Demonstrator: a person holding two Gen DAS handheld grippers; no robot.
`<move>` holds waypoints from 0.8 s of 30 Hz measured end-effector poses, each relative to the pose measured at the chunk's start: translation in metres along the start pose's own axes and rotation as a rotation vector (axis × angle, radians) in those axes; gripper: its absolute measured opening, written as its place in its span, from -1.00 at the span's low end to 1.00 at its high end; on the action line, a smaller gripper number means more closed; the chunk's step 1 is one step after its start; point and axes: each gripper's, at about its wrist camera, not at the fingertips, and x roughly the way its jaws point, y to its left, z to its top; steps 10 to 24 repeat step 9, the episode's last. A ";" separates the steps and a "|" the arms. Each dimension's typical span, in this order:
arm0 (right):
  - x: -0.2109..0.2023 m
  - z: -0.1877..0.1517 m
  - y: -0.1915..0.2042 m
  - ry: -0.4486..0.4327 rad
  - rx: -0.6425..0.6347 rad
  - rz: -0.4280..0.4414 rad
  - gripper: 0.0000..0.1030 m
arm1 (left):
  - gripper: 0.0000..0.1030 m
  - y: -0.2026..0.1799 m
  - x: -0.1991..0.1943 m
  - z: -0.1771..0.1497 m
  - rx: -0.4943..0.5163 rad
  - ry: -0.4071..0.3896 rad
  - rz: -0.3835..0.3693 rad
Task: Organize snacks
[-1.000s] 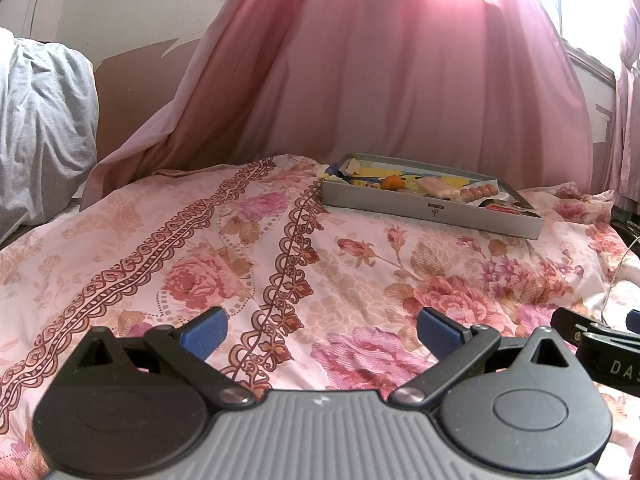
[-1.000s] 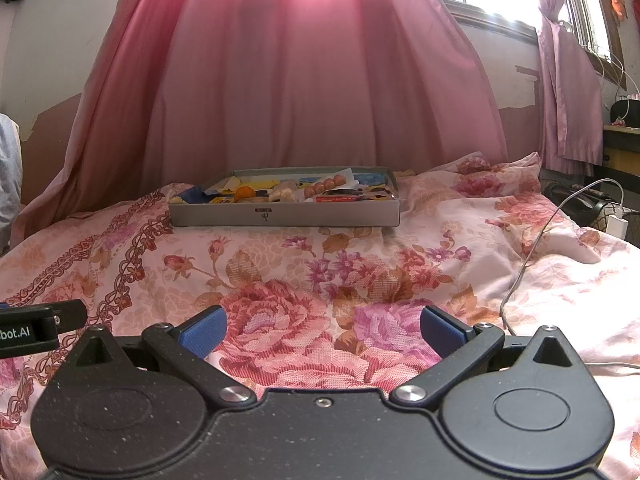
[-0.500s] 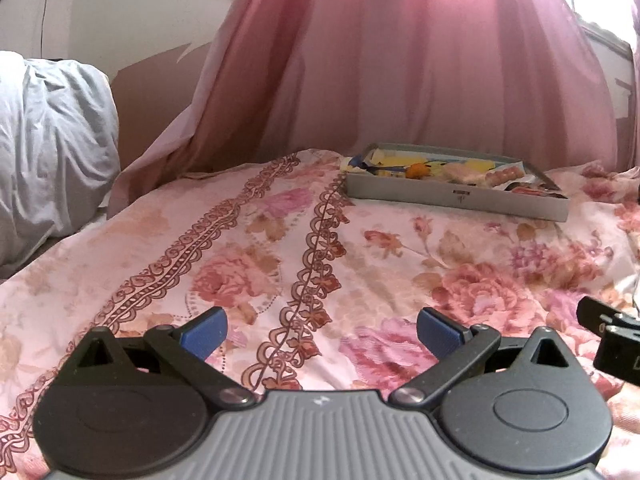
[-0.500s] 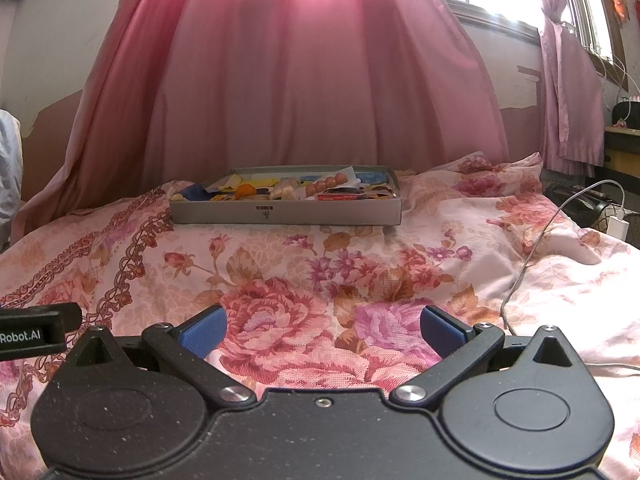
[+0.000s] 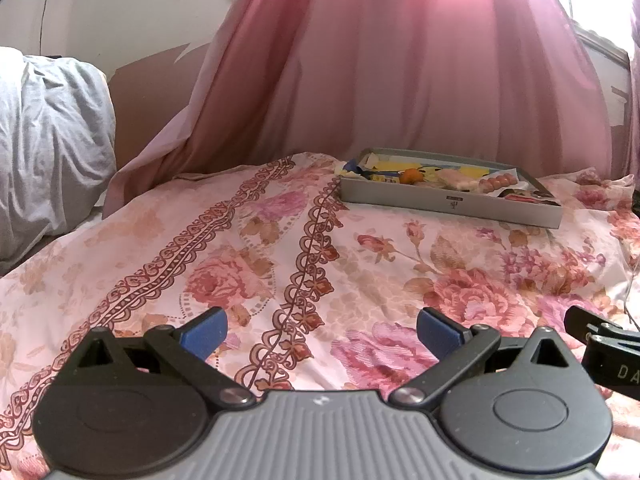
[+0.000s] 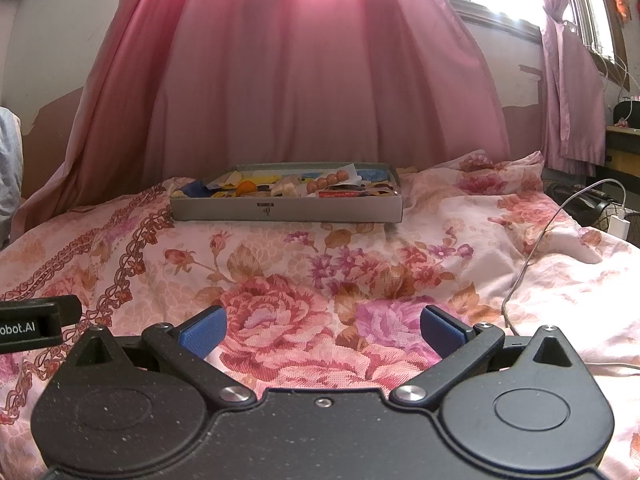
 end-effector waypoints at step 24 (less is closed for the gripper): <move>0.000 0.000 0.001 0.001 -0.001 -0.001 0.99 | 0.99 0.000 -0.001 0.000 0.003 -0.005 -0.007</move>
